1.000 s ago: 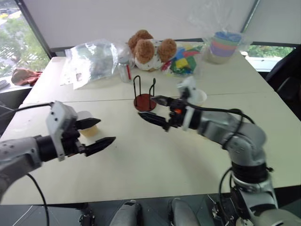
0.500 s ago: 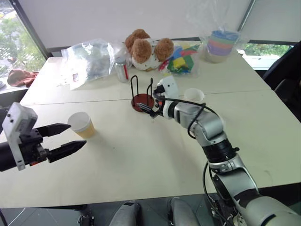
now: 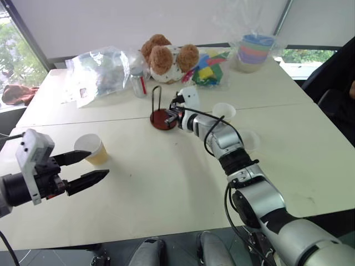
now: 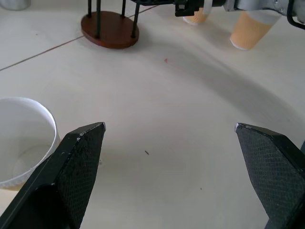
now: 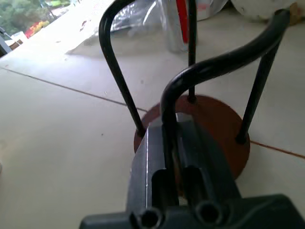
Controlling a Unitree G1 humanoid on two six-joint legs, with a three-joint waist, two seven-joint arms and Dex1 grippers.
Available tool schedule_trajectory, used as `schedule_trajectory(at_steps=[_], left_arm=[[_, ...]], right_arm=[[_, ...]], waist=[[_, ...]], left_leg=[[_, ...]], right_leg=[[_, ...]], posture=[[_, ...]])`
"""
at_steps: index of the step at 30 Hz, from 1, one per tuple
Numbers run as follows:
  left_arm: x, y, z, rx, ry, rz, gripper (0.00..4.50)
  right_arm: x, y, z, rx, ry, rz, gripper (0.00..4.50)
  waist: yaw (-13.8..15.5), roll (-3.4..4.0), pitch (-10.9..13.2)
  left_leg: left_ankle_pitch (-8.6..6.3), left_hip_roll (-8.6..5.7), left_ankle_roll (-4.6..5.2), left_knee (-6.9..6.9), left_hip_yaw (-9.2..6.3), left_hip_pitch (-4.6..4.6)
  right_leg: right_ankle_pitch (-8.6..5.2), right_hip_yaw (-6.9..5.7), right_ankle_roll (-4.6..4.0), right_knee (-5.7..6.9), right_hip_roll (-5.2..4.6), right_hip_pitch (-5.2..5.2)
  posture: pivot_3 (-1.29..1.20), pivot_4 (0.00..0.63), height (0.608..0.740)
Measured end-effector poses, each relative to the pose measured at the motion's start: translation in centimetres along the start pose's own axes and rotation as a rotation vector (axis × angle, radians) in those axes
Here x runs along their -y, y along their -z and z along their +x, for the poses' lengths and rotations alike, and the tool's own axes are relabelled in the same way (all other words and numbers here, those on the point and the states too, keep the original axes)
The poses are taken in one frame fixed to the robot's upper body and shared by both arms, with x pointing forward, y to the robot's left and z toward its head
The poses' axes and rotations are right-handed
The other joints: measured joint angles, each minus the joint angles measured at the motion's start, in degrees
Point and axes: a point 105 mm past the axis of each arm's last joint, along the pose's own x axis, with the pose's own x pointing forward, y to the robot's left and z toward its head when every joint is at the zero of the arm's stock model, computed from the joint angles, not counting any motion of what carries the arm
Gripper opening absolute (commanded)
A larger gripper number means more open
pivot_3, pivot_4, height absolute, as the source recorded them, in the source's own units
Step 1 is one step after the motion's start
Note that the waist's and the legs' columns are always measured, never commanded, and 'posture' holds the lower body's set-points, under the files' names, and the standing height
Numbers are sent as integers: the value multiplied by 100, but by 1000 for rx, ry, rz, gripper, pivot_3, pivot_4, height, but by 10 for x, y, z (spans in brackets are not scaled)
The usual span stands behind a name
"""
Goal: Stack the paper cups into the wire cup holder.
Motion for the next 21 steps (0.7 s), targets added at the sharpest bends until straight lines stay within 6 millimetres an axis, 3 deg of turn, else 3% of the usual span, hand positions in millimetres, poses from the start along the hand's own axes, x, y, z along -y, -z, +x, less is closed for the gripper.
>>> schedule_trajectory(at_steps=[4, 11, 15, 21], left_arm=[[3, -6, 3, 20, 23, 14, 4500], [10, -3, 1, -17, 73, -6, 4500], [9, -5, 2, -13, 76, -2, 4500], [12, -2, 8, -23, 108, -10, 4500]], right_arm=[[-5, -3, -11, 35, -98, -107, 27], [-13, 2, -74, -8, -282, -182, 27], [-39, 14, -105, -41, -324, -88, 27], [-70, 14, -115, -64, -324, -33, 27]], waist=[[14, 1, 1], [28, 1, 1], [15, 1, 1], [40, 1, 1]], left_leg=[[-2, 1, -1, -1, 0, -4], [-7, 2, 4, 2, 2, -9], [-16, 15, 18, 0, 1, -4], [-16, 16, 18, 6, 4, -4]], right_leg=[[0, 2, 0, 3, 2, -7], [0, 4, 0, -4, 1, -7], [-1, 4, -1, 3, 10, -8], [9, 6, -15, 6, 13, -8]], posture=[[0, 150, 740], [0, 150, 740], [0, 150, 740], [0, 150, 740]])
